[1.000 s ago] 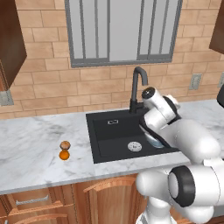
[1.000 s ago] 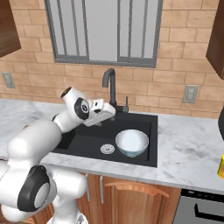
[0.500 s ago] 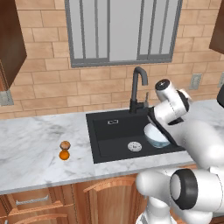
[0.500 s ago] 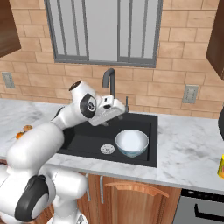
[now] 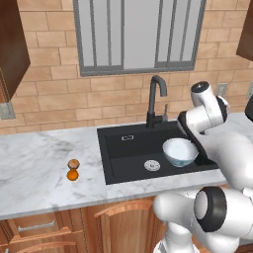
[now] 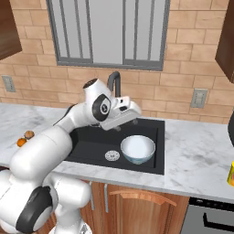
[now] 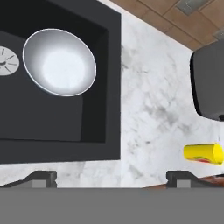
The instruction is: Remove the tangerine and tangerine from the sink. Then move the bowl and cup from the counter to the sink for washing.
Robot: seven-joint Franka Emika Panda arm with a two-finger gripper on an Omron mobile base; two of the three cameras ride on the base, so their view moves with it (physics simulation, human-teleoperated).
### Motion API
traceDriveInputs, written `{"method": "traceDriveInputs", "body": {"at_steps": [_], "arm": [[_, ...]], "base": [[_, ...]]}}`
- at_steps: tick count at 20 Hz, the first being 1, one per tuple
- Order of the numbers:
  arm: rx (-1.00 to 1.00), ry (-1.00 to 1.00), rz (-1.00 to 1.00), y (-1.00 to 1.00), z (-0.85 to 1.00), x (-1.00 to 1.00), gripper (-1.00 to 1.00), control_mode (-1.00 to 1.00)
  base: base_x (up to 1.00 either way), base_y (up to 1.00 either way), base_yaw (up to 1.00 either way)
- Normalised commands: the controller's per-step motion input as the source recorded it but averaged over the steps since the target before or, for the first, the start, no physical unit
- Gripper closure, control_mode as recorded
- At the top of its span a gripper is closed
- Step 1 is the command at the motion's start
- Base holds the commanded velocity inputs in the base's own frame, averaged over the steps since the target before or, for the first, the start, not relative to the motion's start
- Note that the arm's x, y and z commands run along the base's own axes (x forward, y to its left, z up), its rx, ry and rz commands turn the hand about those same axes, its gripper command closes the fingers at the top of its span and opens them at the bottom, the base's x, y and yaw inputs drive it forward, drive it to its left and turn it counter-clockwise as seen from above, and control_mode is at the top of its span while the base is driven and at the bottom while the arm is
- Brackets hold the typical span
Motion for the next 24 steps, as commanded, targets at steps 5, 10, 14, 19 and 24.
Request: {"method": "traceDriveInputs", "body": {"at_steps": [5,10,14,19,24], "arm": [[0.12,0.04,0.0,-0.32,0.22,-0.15,-1.0,-1.0],[0.16,0.04,-0.01,-0.31,0.22,-0.14,-1.0,-1.0],[0.12,0.0,0.0,-0.3,0.21,-0.15,-1.0,-1.0],[0.1,0.0,-0.02,-0.29,0.17,-0.17,-1.0,-1.0],[0.03,0.0,-0.01,-0.25,0.07,-0.17,-1.0,-1.0]], "base": [[0.0,0.0,0.0],[0.0,0.0,0.0],[0.0,0.0,0.0],[0.0,0.0,0.0],[0.0,0.0,0.0]]}}
